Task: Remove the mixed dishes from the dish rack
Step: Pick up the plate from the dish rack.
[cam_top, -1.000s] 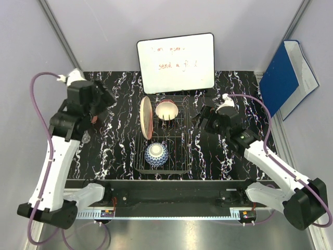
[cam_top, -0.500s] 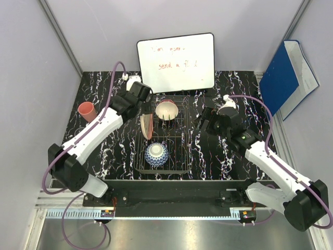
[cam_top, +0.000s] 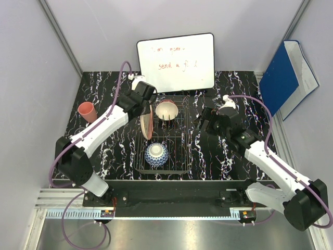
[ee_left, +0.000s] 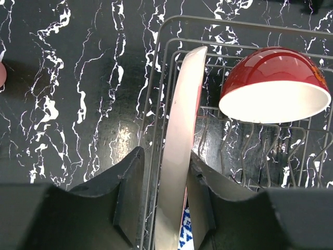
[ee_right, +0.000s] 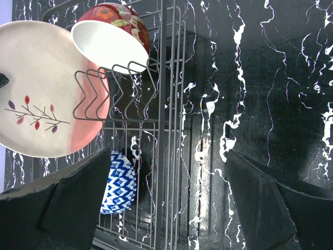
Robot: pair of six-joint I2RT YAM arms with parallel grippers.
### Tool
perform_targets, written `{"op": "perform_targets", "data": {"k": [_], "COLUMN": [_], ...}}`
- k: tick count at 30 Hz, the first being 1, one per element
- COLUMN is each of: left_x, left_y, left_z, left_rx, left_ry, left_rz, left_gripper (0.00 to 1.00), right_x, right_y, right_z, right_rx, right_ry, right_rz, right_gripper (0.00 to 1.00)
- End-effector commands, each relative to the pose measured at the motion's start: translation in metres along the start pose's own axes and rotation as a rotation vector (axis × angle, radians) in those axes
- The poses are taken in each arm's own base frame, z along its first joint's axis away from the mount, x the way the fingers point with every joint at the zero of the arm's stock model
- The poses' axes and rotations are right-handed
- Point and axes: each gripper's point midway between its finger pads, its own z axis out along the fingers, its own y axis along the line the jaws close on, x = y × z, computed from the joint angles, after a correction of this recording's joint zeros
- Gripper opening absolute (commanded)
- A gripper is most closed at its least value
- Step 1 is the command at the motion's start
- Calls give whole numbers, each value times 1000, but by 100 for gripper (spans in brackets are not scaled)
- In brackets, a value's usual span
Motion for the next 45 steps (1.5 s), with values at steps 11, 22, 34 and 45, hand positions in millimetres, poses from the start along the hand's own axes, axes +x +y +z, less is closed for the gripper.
{"op": "perform_targets", "data": {"k": [11, 22, 34, 45], "left_x": [13, -75, -134, -115], "left_y": [-11, -7, -33, -84], "left_z": [14, -64, -175, -267], "left_rx": [46, 135, 524, 1428], "left_ry": [19, -179, -341, -358], "left_rz": [5, -18, -59, -204], "left_gripper": [0, 0, 0, 0], "right_x": [-5, -5, -23, -73], "right_y": [3, 4, 11, 64], "right_z": [4, 4, -8, -93], "right_rx": [-6, -7, -22, -383], "right_ry": [-18, -19, -82, -357], "right_rz": [1, 2, 21, 79], "right_gripper": [100, 100, 100, 100]}}
